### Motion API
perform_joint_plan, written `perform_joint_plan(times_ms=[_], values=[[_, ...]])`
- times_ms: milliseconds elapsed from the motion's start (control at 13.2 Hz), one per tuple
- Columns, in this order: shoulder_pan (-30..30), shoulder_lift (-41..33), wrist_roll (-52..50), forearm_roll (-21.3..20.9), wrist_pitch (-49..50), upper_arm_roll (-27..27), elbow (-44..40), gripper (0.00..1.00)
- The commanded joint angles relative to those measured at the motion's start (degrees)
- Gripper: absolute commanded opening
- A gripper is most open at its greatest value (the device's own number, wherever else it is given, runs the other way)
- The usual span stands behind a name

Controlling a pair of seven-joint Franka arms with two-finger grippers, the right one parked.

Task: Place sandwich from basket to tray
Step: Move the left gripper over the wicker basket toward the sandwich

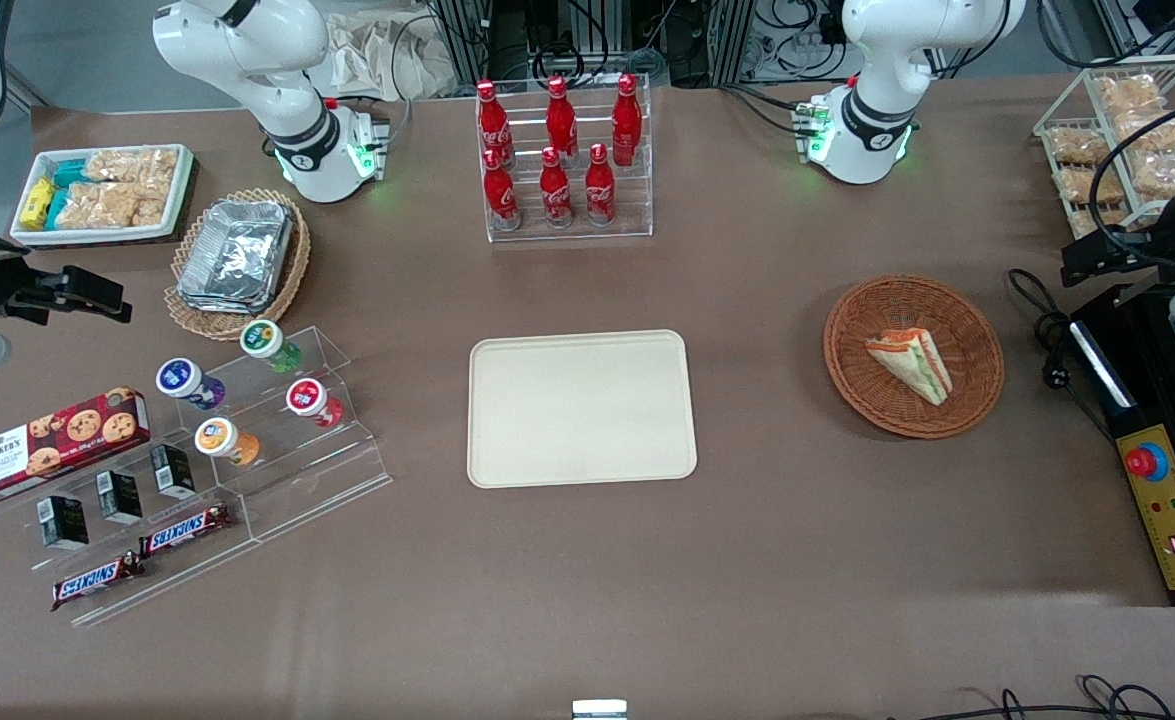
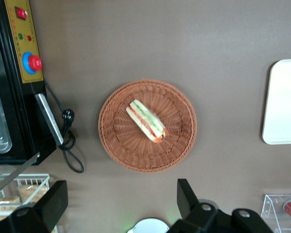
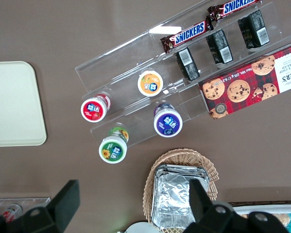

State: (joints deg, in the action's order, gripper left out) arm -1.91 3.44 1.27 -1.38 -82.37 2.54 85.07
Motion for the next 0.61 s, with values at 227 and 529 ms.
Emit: perform_joint_plan(times_ms=[227, 529], values=[[-0.5, 3.3, -6.3, 0.8, -2.4, 0.3, -2.1, 1.0], [-0.5, 3.0, -22.9, 0.9, -5.6, 0.4, 4.2, 1.0]])
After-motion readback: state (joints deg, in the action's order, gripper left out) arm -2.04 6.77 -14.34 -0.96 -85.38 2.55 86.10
